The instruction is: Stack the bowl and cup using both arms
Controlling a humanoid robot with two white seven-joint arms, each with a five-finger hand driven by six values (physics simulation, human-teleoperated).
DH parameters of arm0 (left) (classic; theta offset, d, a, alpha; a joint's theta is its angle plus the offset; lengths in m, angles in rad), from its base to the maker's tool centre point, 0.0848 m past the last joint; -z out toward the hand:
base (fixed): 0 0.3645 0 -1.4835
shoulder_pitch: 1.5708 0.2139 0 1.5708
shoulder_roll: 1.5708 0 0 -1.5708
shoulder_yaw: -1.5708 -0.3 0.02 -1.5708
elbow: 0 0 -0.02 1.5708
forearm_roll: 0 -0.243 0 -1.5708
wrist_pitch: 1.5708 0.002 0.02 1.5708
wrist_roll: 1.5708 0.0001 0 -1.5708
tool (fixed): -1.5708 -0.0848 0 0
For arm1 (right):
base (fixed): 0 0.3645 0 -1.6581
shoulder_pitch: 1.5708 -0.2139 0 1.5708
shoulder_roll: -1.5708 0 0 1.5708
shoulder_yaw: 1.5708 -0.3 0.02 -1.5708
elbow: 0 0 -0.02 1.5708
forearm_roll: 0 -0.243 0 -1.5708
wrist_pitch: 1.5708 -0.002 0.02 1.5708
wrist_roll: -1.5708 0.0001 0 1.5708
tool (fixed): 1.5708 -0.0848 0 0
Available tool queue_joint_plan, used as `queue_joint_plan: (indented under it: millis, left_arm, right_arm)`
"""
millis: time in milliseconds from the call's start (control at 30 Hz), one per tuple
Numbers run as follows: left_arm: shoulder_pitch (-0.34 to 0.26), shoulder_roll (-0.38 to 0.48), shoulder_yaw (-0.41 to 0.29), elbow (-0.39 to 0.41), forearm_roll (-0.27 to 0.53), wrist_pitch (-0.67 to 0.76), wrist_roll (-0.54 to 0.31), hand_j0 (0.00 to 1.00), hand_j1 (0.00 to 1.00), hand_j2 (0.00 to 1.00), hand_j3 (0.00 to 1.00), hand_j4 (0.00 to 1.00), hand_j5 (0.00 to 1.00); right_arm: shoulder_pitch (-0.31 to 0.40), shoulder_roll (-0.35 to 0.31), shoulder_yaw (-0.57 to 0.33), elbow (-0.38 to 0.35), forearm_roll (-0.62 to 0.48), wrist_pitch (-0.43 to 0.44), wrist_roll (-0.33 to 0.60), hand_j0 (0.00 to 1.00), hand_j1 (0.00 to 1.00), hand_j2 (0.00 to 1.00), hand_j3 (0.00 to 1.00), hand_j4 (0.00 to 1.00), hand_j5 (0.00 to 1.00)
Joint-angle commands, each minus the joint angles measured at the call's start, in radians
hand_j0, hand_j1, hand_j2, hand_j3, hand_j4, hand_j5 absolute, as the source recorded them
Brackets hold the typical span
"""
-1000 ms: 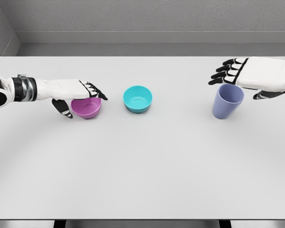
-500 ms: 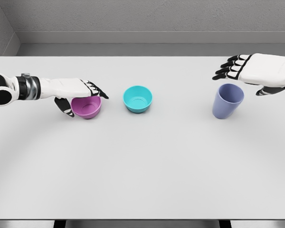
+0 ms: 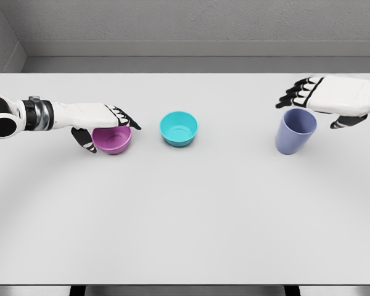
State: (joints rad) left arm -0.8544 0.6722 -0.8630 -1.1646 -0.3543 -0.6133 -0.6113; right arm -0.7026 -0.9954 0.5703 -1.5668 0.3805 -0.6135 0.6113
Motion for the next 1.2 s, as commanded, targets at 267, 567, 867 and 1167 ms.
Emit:
queue_joint_plan:
  millis: [267, 567, 867, 1167]
  left_arm:
    - [0.000, 0.000, -0.018, 0.005, 0.005, 0.002, 0.000, 1.00, 1.00, 1.00, 1.00, 1.00, 1.00]
    - [0.000, 0.000, -0.018, 0.009, 0.004, 0.002, 0.000, 1.00, 1.00, 1.00, 1.00, 1.00, 1.00]
    - [-0.002, -0.003, -0.019, 0.014, -0.011, 0.002, 0.000, 0.68, 0.68, 0.68, 0.68, 0.68, 0.68]
    - [-0.002, -0.003, -0.019, 0.013, -0.012, 0.002, 0.000, 0.64, 0.64, 0.64, 0.64, 0.64, 0.64]
  right_arm:
    - [-0.002, 0.015, 0.006, 0.002, 0.034, 0.003, 0.000, 1.00, 1.00, 1.00, 1.00, 1.00, 1.00]
    - [-0.018, 0.054, 0.028, 0.037, 0.069, 0.003, 0.000, 1.00, 1.00, 1.00, 1.00, 1.00, 1.00]
    - [-0.018, 0.060, 0.043, 0.059, 0.074, 0.003, 0.000, 1.00, 1.00, 1.00, 1.00, 1.00, 1.00]
    - [-0.023, 0.087, 0.051, 0.094, 0.109, 0.003, 0.000, 1.00, 1.00, 1.00, 1.00, 1.00, 1.00]
